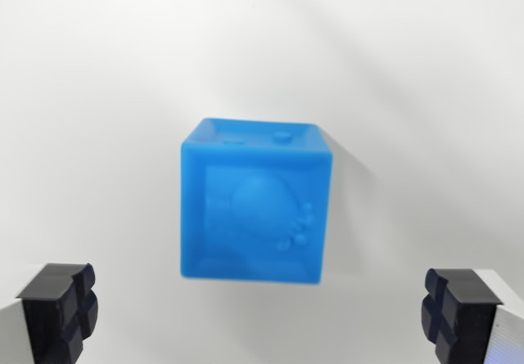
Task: Stack cube
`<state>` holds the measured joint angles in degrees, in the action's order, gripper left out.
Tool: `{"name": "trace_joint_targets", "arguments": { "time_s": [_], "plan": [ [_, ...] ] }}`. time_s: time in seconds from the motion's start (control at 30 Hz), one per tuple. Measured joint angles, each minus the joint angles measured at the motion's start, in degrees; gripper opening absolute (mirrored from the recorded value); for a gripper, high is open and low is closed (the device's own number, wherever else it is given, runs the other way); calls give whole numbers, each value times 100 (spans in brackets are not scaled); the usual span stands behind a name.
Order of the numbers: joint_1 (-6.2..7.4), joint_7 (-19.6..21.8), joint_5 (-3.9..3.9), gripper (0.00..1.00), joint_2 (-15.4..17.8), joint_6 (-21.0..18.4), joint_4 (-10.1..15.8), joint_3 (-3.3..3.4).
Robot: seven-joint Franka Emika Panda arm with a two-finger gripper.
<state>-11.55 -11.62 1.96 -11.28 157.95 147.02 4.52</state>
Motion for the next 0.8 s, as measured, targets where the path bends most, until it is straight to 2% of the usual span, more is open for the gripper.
{"name": "trace_joint_targets", "arguments": {
  "time_s": [0.33,0.53,0.8],
  "plan": [
    [-57,-108,139,100,-696,581,-101,-97],
    [-112,-136,175,100,-1032,842,-177,-165],
    [-183,-145,181,100,-1323,1060,-258,-235]
  ]
}}
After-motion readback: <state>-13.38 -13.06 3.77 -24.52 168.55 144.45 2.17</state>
